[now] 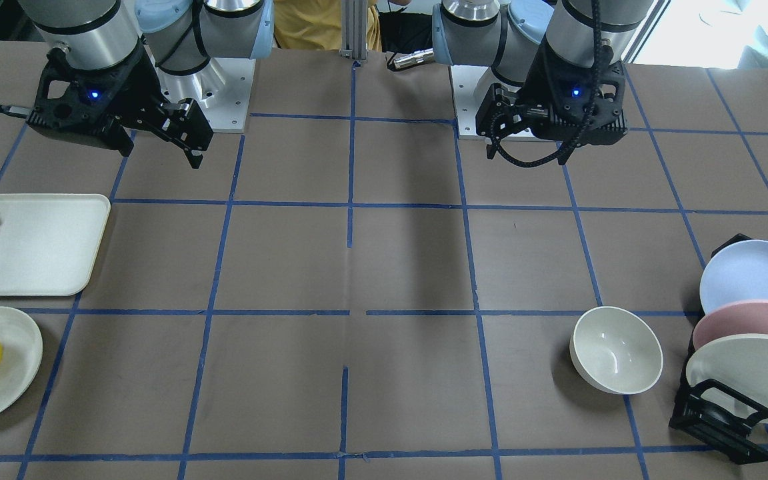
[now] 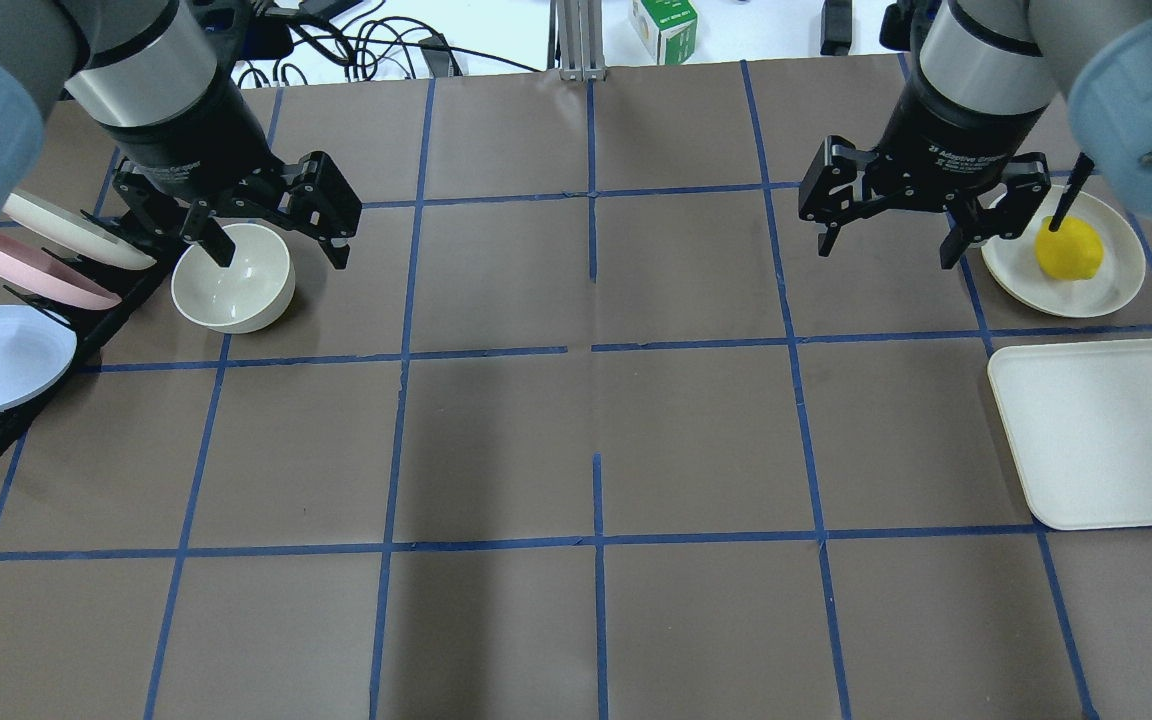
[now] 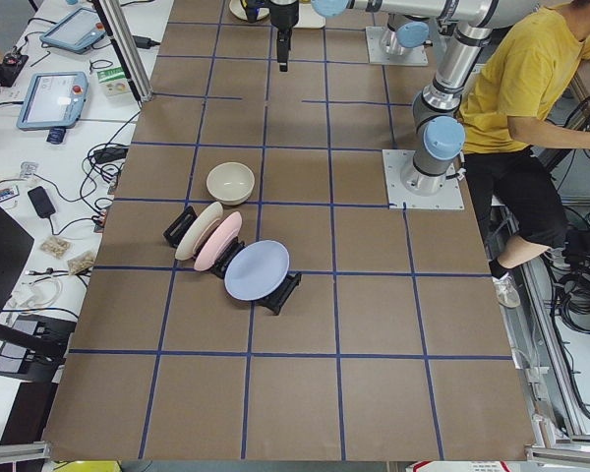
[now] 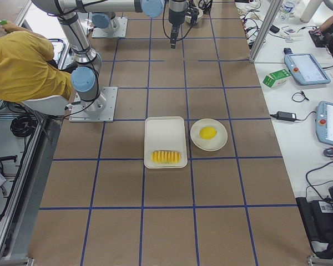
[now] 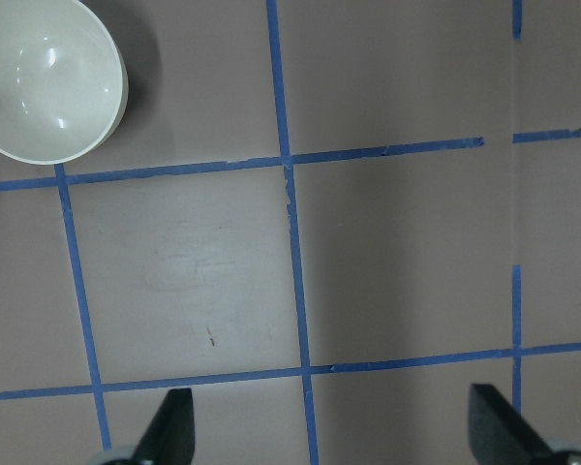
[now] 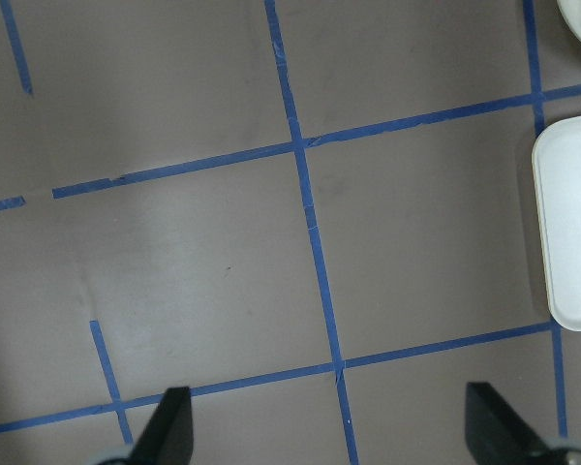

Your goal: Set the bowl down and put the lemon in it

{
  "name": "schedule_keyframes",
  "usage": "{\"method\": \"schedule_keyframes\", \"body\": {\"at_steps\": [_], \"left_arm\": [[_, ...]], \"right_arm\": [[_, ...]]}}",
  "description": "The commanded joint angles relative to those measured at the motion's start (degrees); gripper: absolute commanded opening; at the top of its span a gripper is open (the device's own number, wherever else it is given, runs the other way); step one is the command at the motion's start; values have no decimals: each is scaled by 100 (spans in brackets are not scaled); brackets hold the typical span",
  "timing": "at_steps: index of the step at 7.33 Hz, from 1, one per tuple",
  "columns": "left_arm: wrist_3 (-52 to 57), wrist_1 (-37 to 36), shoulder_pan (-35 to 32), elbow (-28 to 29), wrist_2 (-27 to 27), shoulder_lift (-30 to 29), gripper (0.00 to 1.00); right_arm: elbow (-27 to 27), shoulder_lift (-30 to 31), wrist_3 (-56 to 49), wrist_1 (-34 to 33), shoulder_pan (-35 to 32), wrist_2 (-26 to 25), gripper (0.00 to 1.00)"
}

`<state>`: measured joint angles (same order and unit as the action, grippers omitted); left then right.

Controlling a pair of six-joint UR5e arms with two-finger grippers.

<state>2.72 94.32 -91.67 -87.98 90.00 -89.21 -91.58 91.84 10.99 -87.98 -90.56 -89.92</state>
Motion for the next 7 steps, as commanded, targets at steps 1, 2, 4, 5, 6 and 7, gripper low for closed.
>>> {"method": "schedule_keyframes", "body": {"at_steps": [1,2,4,5,6,7], "left_arm": [[-9,-1,0,0,0,-8,100],[0,-1,0,0,0,-8,100],[79,-53,61,-18,0,-104,100],[297,-115,270,-70,-17,-305,100],[482,-777,560,-244,0,-708,100],[779,-1244,1093,-290,-9,-1016,100]], "right_arm": [[0,0,-9,-18,4,0,100],[9,0,9,-44,4,1,100],[35,-17,-514,-543,335,18,100],[18,-17,-1032,-545,860,122,100],[0,-139,-1168,-632,1361,115,100],[17,-480,-1360,-729,1653,106,100]]}}
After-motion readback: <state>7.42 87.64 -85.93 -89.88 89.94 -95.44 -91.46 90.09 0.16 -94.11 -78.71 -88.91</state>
